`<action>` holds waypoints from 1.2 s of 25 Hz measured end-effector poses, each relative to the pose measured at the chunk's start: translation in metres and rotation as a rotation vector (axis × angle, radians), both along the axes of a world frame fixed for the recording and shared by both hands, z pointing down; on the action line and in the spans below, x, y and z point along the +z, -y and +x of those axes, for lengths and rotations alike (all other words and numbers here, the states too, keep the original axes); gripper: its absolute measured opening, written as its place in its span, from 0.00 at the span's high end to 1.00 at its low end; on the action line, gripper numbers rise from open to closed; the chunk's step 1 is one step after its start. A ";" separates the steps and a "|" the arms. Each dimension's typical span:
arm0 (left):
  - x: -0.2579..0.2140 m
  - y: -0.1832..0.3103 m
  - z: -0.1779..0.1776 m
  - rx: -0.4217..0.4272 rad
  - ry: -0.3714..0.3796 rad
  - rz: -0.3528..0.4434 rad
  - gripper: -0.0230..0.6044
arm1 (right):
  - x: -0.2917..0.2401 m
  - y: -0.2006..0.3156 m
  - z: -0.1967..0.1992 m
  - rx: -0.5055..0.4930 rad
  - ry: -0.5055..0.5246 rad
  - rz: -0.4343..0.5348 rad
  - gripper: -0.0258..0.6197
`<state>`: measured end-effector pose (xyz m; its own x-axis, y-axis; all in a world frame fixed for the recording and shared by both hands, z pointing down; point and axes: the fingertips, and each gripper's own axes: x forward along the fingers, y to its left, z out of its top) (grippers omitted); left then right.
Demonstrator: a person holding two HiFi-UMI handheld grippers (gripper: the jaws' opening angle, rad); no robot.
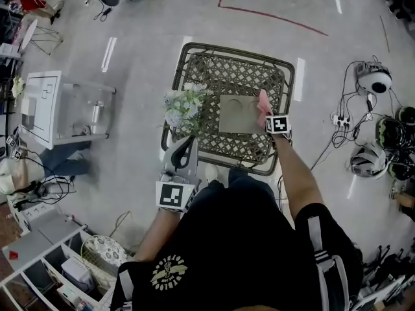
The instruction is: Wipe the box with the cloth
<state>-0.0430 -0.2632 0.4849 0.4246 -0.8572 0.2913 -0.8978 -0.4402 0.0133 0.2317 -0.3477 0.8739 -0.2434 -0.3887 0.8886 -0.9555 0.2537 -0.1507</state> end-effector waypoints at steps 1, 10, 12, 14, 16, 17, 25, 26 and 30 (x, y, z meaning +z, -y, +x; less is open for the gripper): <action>-0.003 -0.001 -0.002 -0.004 -0.001 0.005 0.96 | -0.007 -0.001 -0.007 -0.022 0.013 0.018 0.93; -0.014 -0.015 -0.036 -0.074 -0.002 0.023 0.96 | -0.064 -0.031 -0.164 -0.217 0.298 0.070 0.93; -0.017 -0.019 -0.043 -0.089 0.005 0.028 0.96 | -0.057 -0.041 -0.188 -0.234 0.319 0.031 0.93; -0.020 -0.024 -0.049 -0.103 0.013 0.030 0.96 | -0.042 -0.047 -0.200 -0.247 0.301 -0.007 0.93; -0.022 -0.029 -0.056 -0.117 0.023 0.029 0.96 | -0.026 -0.047 -0.201 -0.268 0.245 -0.029 0.93; -0.022 -0.032 -0.060 -0.126 0.028 0.027 0.96 | -0.019 -0.046 -0.199 -0.287 0.209 -0.032 0.93; -0.020 -0.041 -0.071 -0.154 0.025 0.027 0.96 | 0.007 -0.046 -0.152 -0.274 0.071 -0.065 0.93; -0.020 -0.040 -0.069 -0.147 0.023 0.027 0.96 | 0.007 -0.046 -0.145 -0.265 0.062 -0.066 0.93; -0.019 -0.036 -0.058 -0.117 0.014 0.027 0.96 | 0.009 -0.048 -0.109 -0.213 0.033 -0.065 0.93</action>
<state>-0.1011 -0.2272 0.4662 0.3174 -0.9083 0.2726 -0.9430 -0.3325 -0.0099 0.1226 -0.2993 0.8830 -0.3433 -0.2672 0.9004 -0.8754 0.4383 -0.2037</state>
